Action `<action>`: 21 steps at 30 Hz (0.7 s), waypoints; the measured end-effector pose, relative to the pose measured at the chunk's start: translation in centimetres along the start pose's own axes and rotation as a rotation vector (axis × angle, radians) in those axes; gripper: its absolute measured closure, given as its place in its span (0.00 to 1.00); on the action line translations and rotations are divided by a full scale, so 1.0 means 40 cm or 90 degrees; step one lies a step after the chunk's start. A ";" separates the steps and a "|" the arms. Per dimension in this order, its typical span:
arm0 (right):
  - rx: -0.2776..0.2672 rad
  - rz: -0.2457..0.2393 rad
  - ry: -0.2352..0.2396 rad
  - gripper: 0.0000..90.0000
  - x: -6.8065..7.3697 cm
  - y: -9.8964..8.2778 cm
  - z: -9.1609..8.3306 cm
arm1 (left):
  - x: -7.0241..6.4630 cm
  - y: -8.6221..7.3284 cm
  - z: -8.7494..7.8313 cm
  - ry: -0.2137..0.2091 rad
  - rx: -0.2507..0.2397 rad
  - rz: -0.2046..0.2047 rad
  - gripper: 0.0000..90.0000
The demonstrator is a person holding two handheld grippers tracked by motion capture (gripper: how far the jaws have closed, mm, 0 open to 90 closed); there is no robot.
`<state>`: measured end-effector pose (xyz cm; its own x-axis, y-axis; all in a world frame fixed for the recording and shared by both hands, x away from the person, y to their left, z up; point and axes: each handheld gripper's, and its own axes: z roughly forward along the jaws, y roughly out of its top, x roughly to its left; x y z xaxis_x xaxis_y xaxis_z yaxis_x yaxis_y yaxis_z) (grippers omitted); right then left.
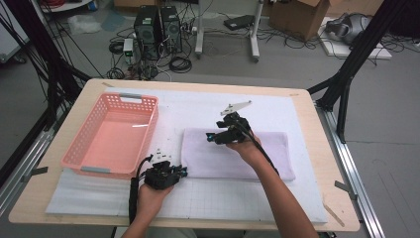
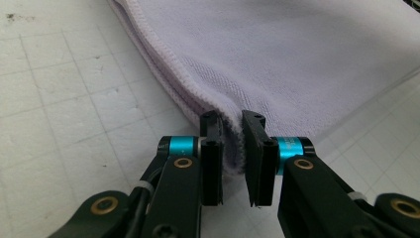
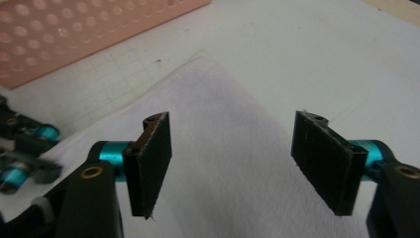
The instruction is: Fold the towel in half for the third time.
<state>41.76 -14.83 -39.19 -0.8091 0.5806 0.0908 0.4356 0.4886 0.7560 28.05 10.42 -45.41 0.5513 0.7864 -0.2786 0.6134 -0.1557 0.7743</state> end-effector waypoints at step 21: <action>0.111 -0.049 0.030 0.49 0.013 0.094 0.228 | 0.007 0.000 -0.003 -0.011 0.002 -0.020 0.89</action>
<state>46.57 -6.76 -42.19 -0.8586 0.5079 0.0696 0.4297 0.6387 0.6383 28.13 10.73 -45.43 0.5418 0.7802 -0.3128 0.6320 -0.1328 0.7635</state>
